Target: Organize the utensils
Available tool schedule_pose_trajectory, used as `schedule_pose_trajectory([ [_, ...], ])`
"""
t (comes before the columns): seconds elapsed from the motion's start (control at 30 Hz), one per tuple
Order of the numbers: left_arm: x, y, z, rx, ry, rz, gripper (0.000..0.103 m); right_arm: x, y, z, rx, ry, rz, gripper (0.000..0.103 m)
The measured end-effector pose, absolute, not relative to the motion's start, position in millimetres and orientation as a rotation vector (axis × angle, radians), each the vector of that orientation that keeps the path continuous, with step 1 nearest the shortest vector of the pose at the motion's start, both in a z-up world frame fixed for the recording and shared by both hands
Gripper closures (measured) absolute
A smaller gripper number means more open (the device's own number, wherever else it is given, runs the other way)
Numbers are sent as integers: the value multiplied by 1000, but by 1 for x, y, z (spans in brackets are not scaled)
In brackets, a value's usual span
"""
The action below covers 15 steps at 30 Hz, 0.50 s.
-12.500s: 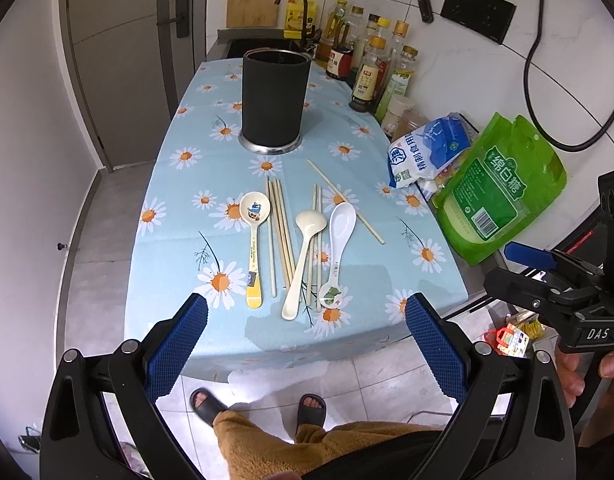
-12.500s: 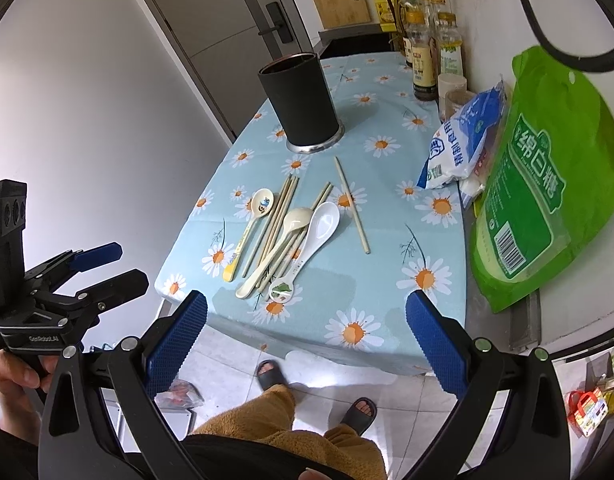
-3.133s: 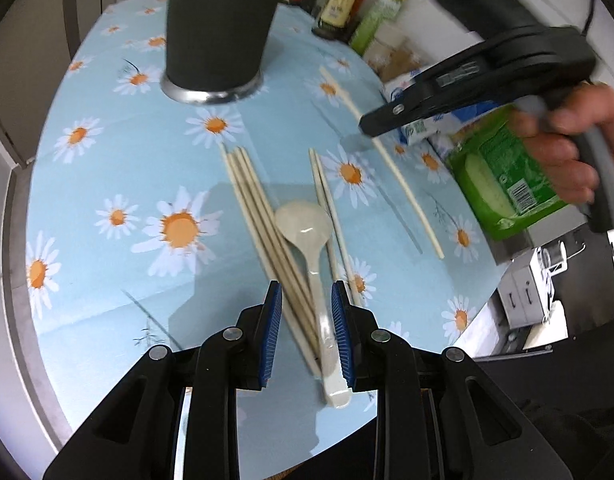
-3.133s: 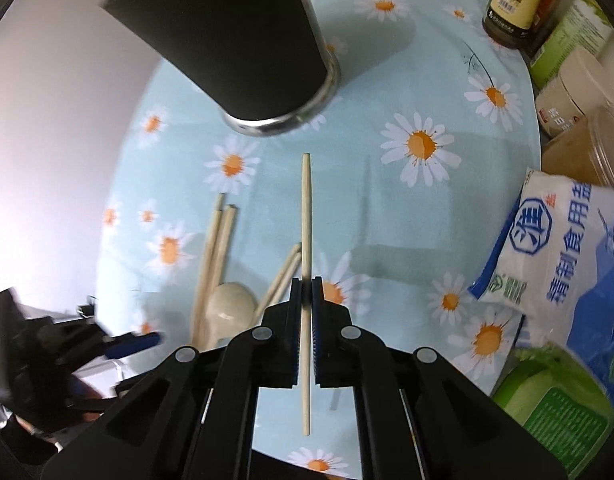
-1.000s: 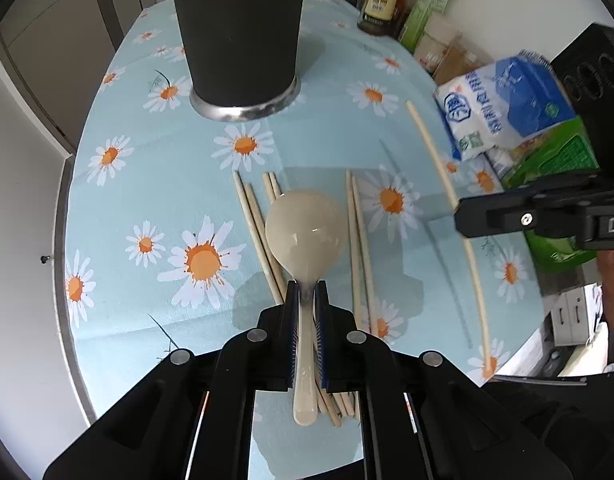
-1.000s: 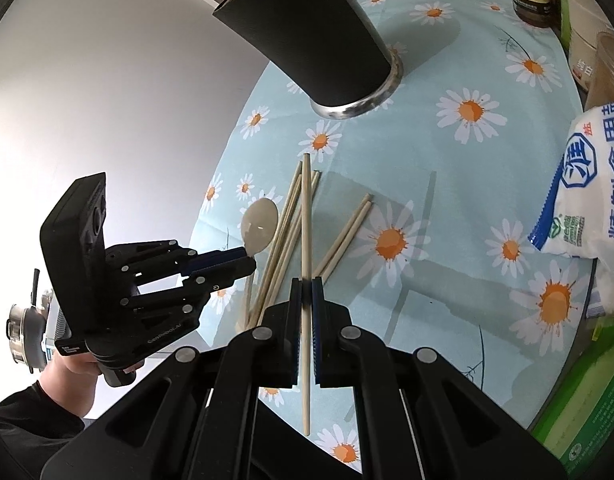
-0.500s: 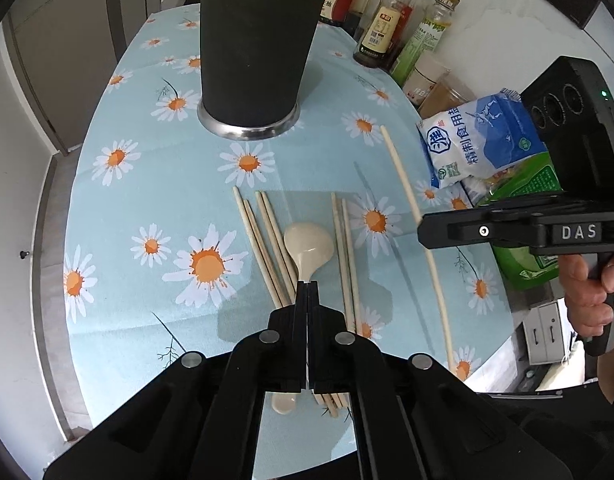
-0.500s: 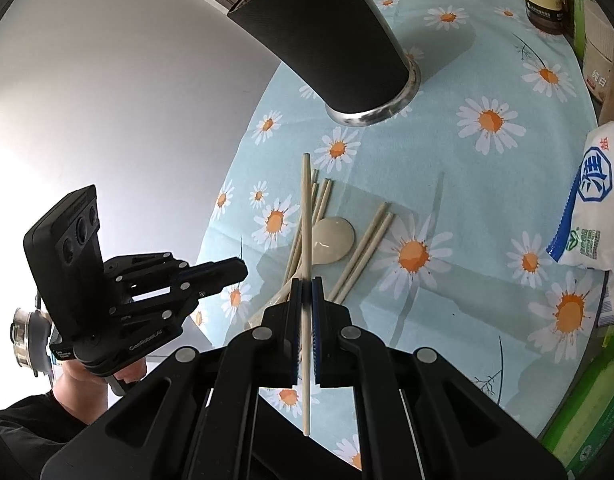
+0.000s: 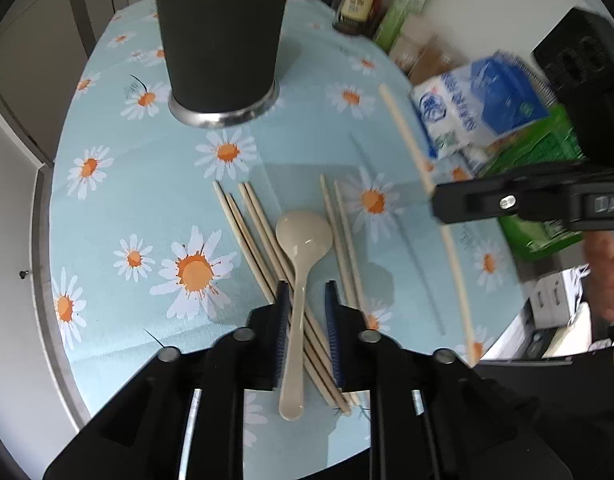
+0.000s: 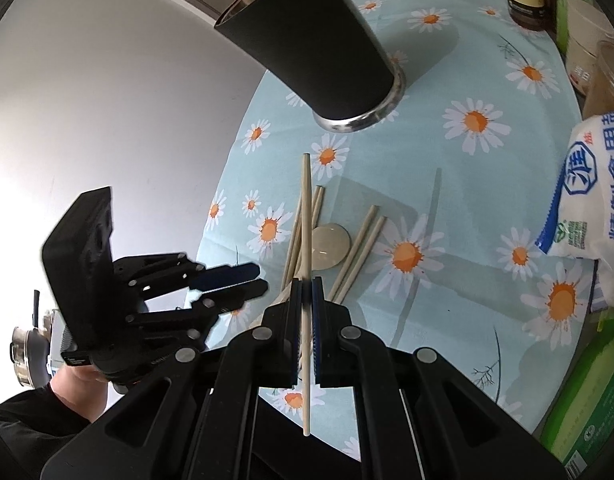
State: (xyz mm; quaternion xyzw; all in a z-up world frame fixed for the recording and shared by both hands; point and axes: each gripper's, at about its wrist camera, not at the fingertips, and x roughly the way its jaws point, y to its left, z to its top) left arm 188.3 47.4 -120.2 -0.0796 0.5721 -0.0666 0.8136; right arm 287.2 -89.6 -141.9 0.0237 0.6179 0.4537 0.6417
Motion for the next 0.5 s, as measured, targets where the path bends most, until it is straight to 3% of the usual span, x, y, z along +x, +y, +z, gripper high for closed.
schedule_pose_trajectory([
  [0.5, 226, 19, -153, 26, 1424, -167, 85, 290, -117, -148, 148, 1398, 1027, 97],
])
